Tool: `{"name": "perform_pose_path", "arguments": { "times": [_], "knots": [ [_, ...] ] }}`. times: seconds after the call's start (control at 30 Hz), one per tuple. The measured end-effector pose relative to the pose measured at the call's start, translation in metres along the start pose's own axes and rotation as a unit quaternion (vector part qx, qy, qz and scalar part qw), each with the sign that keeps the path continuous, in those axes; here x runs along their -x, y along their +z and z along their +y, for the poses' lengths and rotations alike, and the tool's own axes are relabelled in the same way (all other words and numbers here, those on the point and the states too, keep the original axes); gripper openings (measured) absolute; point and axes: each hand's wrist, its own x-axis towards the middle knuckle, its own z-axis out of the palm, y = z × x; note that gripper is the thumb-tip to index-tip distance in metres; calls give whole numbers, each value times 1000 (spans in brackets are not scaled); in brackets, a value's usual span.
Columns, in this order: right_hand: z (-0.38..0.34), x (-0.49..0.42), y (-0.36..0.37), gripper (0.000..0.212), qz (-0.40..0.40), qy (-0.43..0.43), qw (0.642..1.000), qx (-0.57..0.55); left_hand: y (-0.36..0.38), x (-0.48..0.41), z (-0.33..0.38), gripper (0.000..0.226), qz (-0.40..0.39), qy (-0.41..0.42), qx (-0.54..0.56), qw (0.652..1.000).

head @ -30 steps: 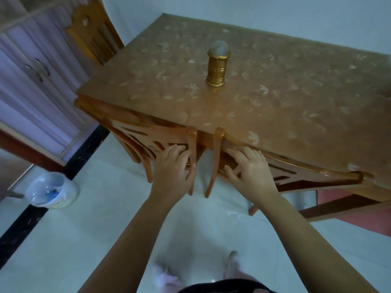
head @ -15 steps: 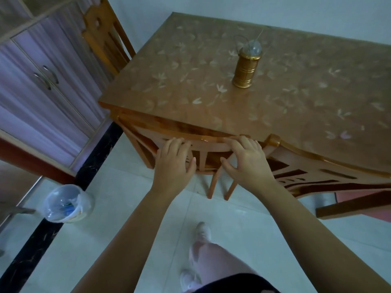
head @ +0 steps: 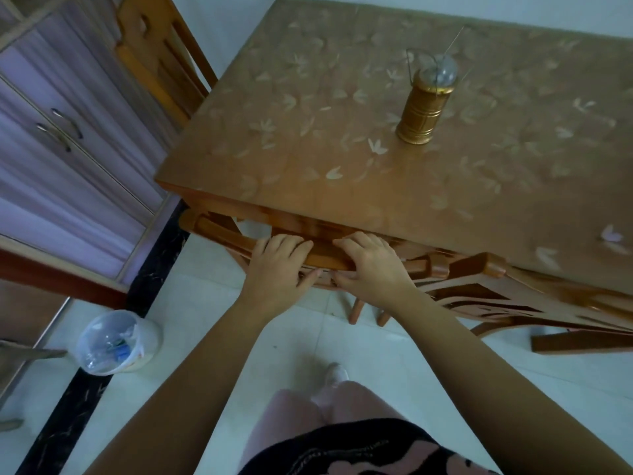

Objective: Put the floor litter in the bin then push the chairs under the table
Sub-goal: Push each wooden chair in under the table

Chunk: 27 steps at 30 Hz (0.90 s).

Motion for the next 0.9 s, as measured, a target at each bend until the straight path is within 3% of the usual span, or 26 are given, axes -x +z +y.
{"name": "perform_pose_path", "arguments": {
  "times": [0.3, 0.5, 0.9],
  "knots": [
    [-13, -20, 10, 37, -42, 40, 998, -8, -9, -18, -41, 38, -52, 128, 26, 990],
    [-16, -19, 10, 38, -18, 61, 997, -39, -5, -31, -56, 41, -82, 174, 52, 980],
    [-17, -32, 2, 17, -119, 87, 987, -65, -14, -52, -65, 24, -251, 162, 132, 945]
  ]
}}
